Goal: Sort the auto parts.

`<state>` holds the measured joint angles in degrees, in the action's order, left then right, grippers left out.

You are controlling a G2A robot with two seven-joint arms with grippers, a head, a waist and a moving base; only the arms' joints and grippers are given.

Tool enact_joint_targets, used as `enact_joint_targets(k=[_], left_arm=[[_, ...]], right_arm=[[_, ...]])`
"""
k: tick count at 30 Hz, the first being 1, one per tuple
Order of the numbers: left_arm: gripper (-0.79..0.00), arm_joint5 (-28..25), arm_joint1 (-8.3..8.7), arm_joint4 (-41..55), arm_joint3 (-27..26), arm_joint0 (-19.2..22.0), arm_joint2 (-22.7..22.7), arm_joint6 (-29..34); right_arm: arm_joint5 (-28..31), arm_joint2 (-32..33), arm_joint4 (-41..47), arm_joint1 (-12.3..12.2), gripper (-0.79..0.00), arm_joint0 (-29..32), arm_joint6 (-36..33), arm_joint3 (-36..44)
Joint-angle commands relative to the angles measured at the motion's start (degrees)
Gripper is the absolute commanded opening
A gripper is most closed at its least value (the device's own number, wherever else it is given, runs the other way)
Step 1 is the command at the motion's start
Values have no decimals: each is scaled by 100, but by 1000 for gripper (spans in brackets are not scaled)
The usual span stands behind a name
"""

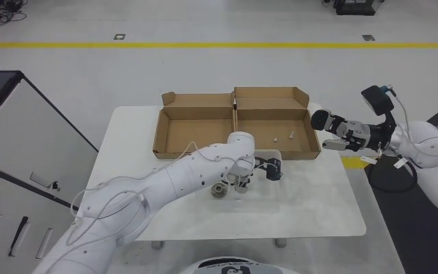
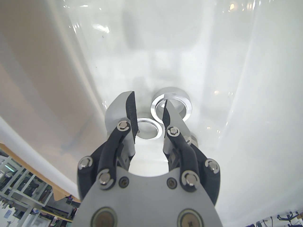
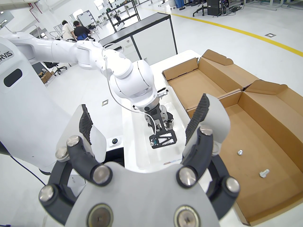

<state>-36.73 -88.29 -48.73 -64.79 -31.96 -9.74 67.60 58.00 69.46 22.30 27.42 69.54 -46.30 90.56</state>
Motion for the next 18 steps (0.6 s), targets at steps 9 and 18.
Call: enact_joint_targets(k=[9, 18], left_arm=[[-539, -187, -99, -82, 211, -11, 0, -188], [-539, -205, -19, -17, 179, 28, 0, -206]], right_arm=[[0, 0, 0, 0, 0, 0, 0, 0], [0, 0, 0, 0, 0, 0, 0, 0]])
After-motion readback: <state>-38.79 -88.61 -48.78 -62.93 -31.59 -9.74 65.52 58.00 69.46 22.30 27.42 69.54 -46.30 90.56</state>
